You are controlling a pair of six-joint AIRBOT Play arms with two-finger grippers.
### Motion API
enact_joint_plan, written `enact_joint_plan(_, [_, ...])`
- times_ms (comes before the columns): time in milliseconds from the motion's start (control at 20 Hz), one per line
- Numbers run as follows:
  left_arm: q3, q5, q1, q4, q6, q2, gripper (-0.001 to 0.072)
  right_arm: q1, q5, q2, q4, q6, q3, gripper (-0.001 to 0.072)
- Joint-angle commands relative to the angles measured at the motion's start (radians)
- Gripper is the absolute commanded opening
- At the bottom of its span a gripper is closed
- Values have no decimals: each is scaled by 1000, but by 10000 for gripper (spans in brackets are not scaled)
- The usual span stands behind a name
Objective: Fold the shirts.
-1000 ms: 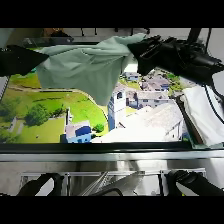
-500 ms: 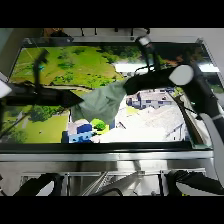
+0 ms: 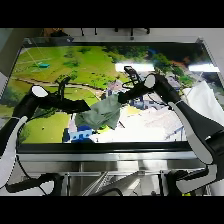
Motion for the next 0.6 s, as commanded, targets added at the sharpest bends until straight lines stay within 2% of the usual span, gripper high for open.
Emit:
enact_joint_plan(0, [105, -111, 98, 9, 8, -57, 695, -101, 51, 61, -1, 8, 10, 606])
enact_joint_plan(150, [111, -165, 177, 39, 7, -43, 695, -196, 221, 144, 0, 35, -40, 604])
enact_joint_plan(250, [105, -203, 198, 63, 6, -43, 695, -194, 227, 204, 17, 48, -173, 604])
enact_joint_plan(400, [-10, -147, 199, 53, 7, -21, 695, -111, 101, 265, 145, 29, -431, 604])
enact_joint_plan(550, [-135, -53, 193, 51, 8, -22, 694, 15, -77, 252, 261, -2, -563, 604])
